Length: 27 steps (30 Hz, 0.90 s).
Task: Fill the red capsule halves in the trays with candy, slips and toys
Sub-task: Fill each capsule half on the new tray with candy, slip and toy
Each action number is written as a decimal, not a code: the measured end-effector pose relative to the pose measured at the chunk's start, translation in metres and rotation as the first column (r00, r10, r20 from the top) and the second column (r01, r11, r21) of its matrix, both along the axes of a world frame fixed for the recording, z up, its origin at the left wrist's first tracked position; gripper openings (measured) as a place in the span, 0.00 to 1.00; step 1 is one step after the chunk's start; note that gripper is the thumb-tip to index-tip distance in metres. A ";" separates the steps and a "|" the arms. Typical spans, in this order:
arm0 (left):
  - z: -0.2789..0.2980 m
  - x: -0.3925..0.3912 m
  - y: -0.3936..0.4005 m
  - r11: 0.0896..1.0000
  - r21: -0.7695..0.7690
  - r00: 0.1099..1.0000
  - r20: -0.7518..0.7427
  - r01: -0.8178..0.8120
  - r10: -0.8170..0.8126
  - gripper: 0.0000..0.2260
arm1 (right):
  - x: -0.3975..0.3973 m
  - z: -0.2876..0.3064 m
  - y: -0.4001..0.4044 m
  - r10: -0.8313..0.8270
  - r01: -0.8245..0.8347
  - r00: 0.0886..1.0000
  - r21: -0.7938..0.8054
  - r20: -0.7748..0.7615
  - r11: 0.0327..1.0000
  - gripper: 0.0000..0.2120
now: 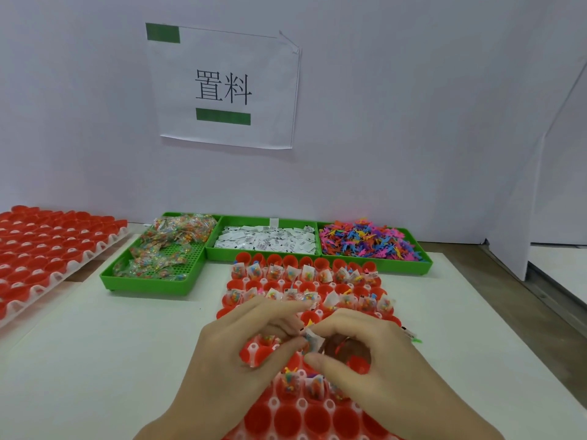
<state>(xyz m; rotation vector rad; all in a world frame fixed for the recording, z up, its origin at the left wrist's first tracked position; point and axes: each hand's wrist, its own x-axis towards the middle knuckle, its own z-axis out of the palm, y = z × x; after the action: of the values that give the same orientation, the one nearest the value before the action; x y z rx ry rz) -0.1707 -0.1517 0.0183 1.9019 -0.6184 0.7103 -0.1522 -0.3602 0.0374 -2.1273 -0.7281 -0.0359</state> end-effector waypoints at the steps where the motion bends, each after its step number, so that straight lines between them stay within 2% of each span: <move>1: -0.001 0.000 0.000 1.000 -0.001 1.000 -0.019 -0.010 0.010 0.16 | 0.000 -0.001 0.001 -0.011 0.011 1.000 -0.001 0.022 1.000 0.05; 4: -0.003 0.002 -0.001 1.000 -0.014 0.993 -0.119 -0.009 0.007 0.10 | 0.001 -0.006 0.004 -0.024 0.024 0.999 -0.005 0.036 1.000 0.06; 8: -0.004 0.004 -0.001 0.998 -0.055 0.983 -0.176 0.042 -0.051 0.09 | 0.000 -0.010 0.006 -0.044 0.045 0.998 0.029 -0.035 0.999 0.13; 12: -0.003 0.002 0.002 0.985 -0.143 0.940 -0.310 0.102 -0.142 0.11 | -0.002 -0.007 0.008 -0.036 0.039 0.998 0.056 -0.048 0.998 0.21; 17: 0.002 0.002 0.005 0.987 -0.139 0.938 -0.324 0.078 -0.120 0.11 | -0.002 0.008 0.008 0.042 -0.033 0.987 0.065 -0.153 0.997 0.18; 20: 0.006 0.004 0.011 0.990 -0.138 0.953 -0.297 0.009 -0.050 0.13 | 0.020 0.027 0.002 0.008 -0.010 0.998 -0.034 -0.062 0.999 0.12; 23: 0.006 0.007 0.019 0.994 -0.109 0.965 -0.264 -0.021 -0.008 0.13 | 0.067 0.044 -0.004 -0.132 0.139 0.989 -0.125 0.064 0.982 0.08; 27: 0.003 0.011 0.023 0.991 -0.105 0.977 -0.206 -0.084 0.061 0.11 | 0.149 0.042 -0.006 -0.295 0.336 0.939 -0.274 0.178 0.901 0.07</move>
<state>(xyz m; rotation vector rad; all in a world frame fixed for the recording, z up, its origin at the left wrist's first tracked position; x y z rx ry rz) -0.1601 -0.1291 0.0217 1.8699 -0.3743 0.5764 -0.0028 -0.3664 0.0794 -2.5402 -0.4759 -0.2592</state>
